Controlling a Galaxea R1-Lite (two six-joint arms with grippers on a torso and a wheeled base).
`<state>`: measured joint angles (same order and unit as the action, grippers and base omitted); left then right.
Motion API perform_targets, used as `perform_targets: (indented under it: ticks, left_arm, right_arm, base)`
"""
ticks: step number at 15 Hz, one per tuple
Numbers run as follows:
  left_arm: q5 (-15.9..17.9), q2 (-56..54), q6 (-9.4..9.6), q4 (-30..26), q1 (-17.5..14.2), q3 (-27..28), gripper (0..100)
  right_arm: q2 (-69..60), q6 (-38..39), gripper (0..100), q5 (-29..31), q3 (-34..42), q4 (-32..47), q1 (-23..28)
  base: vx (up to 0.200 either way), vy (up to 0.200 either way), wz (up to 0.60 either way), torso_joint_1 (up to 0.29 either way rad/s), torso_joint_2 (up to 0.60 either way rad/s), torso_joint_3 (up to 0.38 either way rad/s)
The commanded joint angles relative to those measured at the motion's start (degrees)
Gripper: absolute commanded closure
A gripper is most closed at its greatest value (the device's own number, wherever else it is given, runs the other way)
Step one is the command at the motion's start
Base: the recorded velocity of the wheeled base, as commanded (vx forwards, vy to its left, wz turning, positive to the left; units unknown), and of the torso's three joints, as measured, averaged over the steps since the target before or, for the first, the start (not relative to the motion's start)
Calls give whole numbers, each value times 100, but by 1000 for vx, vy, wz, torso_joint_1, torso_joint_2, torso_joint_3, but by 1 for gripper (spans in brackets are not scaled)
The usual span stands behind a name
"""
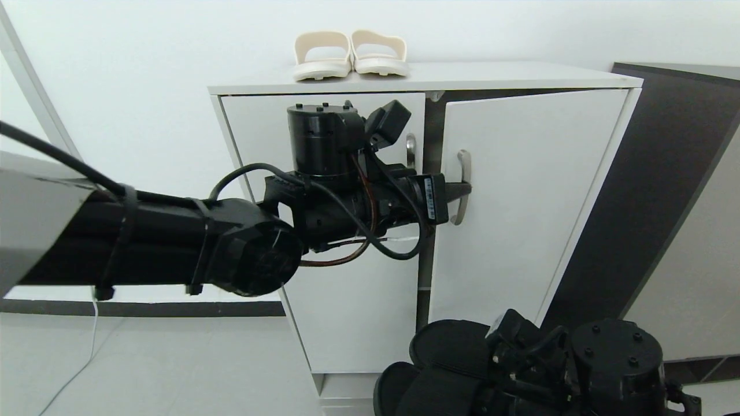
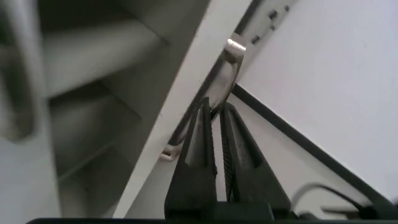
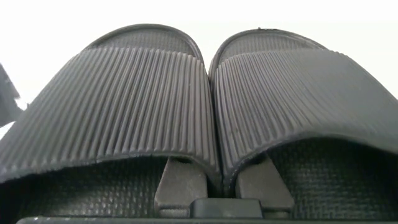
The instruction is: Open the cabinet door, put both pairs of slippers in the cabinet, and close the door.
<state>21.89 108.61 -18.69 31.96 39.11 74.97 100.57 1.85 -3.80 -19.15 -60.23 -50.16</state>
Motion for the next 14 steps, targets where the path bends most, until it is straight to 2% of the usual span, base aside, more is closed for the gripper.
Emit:
perform_targets:
  ticks: [1, 3, 4, 6, 9, 14]
  left_arm:
    - [52, -613, 23, 12, 36, -510, 100]
    - [52, -692, 23, 126, 36, -677, 100]
    - [34, -762, 6, 495, 36, -1011, 100]
    - [17, -823, 6, 636, 18, -1187, 100]
    - [25, -744, -3, 363, -96, -1011, 100]
    - [17, -191, 6, 267, -167, -281, 100]
  right_arm:
    - [-29, -71, 100, -85, 157, -41, -28]
    - [-38, -97, 100, -94, 175, -32, -46]
    - [-29, -97, 100, -103, 236, -32, -143]
    - [-38, -106, 100, -191, 289, -32, -248]
    - [-38, -106, 100, -191, 316, -32, -371]
    - [-29, -106, 100, -191, 333, -32, -477]
  base:
    - [0, 0, 0, 0, 0, 0]
    - [0, 0, 0, 0, 0, 0]
    - [0, 0, 0, 0, 0, 0]
    - [0, 0, 0, 0, 0, 0]
    - [0, 0, 0, 0, 0, 0]
    - [0, 0, 0, 0, 0, 0]
